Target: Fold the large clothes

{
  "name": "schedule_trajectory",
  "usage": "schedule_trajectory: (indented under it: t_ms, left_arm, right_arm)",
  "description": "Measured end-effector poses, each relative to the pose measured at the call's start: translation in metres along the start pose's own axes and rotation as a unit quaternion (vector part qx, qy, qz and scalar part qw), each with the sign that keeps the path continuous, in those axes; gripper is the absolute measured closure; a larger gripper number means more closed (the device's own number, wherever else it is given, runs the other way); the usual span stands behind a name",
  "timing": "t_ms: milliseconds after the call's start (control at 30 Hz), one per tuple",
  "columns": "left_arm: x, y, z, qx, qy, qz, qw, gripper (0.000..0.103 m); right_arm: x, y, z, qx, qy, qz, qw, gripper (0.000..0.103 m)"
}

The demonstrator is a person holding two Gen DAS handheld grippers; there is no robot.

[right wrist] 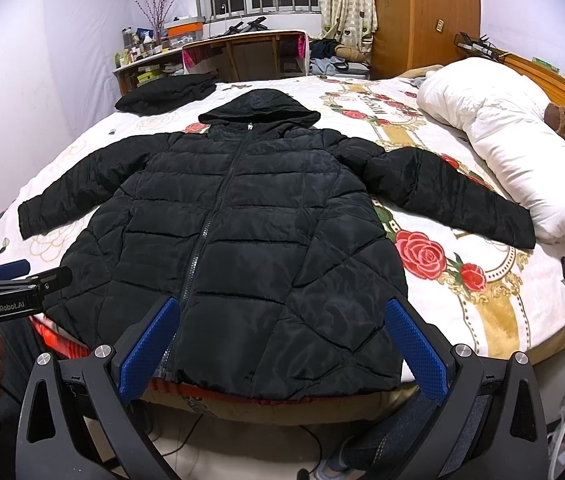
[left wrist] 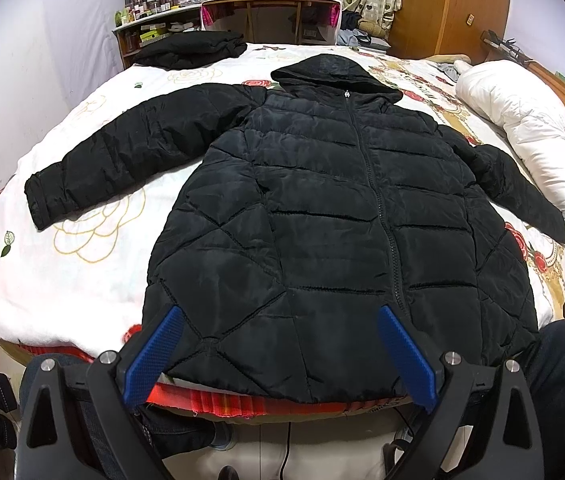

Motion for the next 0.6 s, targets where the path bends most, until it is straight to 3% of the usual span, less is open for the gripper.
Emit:
schedule_trajectory:
  t_ms: [600]
  left_arm:
    - [-0.0006, 0.0001, 0.0045, -0.009, 0.002, 0.002, 1.0000, 0.004]
  right_arm:
    - [0.0054, 0.0024, 0.0025, 0.002, -0.003, 0.004, 1.000, 0.001]
Point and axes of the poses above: each gripper's, at about its wrist camera, not at the fingertips, and z roughly the way its jaws point, x to its right, y to its underside, the point moved 10 cm from there along z, roughly the way its jaws point, and after that the axes turned 4 degrees about y, right-handed, at the moved point
